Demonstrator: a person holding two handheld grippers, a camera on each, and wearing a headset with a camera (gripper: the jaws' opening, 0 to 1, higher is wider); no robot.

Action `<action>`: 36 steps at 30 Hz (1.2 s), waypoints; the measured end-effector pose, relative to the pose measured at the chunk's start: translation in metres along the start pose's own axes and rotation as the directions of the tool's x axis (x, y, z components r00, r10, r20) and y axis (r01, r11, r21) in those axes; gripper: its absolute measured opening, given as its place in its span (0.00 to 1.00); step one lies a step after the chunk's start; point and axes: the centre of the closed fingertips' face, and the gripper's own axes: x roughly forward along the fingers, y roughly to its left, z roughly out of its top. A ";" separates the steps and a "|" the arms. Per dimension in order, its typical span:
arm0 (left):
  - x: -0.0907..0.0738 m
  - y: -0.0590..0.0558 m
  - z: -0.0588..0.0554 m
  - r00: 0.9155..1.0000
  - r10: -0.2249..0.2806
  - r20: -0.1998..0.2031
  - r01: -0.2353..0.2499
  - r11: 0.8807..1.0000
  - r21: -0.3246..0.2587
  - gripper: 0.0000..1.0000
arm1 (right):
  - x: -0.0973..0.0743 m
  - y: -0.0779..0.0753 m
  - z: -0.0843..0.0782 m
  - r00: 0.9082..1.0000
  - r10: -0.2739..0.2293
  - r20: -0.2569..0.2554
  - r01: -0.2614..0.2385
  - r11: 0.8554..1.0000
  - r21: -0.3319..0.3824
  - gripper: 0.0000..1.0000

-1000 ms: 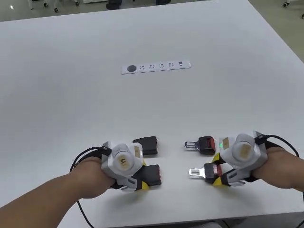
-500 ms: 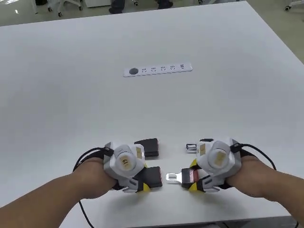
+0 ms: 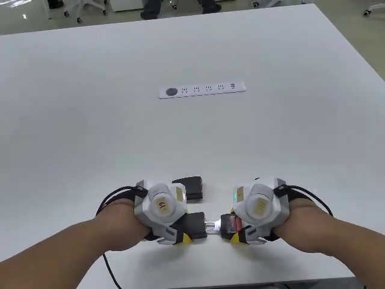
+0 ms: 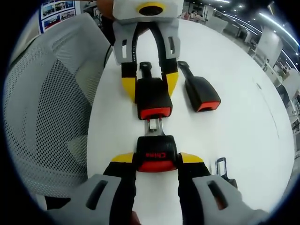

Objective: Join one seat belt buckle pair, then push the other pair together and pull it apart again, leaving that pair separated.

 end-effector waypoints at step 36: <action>-0.001 0.000 0.005 0.998 -0.062 0.019 0.060 0.994 0.097 0.33 | 0.014 0.003 0.014 0.999 0.052 -0.004 -0.052 0.999 0.015 0.32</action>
